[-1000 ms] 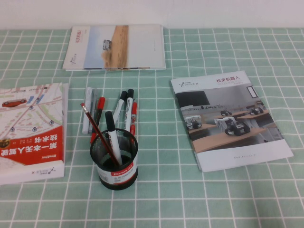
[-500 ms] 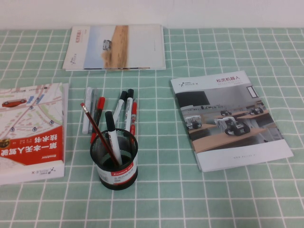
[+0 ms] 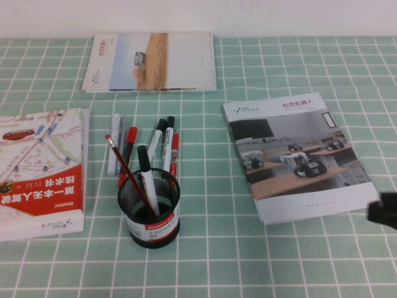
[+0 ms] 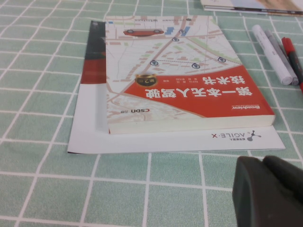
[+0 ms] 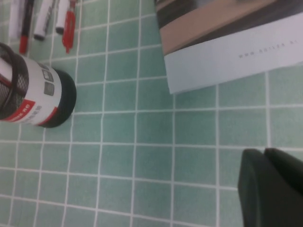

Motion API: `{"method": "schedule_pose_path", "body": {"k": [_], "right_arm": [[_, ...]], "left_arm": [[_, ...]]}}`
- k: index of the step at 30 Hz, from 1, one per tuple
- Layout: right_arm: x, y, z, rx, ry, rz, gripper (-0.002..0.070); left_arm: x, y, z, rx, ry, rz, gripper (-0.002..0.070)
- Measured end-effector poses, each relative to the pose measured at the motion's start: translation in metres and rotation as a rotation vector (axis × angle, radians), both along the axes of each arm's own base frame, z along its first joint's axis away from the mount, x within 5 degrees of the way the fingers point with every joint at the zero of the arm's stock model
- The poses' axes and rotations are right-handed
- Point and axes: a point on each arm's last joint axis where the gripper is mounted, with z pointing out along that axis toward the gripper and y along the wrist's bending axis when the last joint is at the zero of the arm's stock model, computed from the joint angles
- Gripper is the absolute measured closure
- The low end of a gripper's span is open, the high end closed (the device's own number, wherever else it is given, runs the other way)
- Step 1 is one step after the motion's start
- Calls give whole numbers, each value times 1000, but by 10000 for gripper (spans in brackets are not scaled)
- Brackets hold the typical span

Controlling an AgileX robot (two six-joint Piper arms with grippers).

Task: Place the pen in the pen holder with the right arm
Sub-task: Pick up the pen on the table

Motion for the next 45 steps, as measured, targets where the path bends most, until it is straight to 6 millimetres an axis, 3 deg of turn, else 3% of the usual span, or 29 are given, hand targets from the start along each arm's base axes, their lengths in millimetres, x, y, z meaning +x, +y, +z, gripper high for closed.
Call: {"method": "schedule_pose_path", "body": {"k": [4, 13, 21, 25, 32, 45], "right_arm": [[30, 25, 4, -57, 48, 77, 696], [98, 103, 0, -152, 99, 195, 696], [149, 170, -20, -173, 131, 268, 687], [170, 198, -30, -193, 182, 266, 627], [206, 232, -47, -218, 194, 273, 481], [252, 269, -73, -257, 94, 244, 461]], "left_arm": [[0, 0, 0, 0, 0, 0, 679], [0, 0, 0, 0, 0, 0, 679], [0, 0, 0, 0, 0, 0, 679], [0, 0, 0, 0, 0, 0, 679], [0, 0, 0, 0, 0, 0, 679], [0, 0, 0, 0, 0, 0, 679]]}}
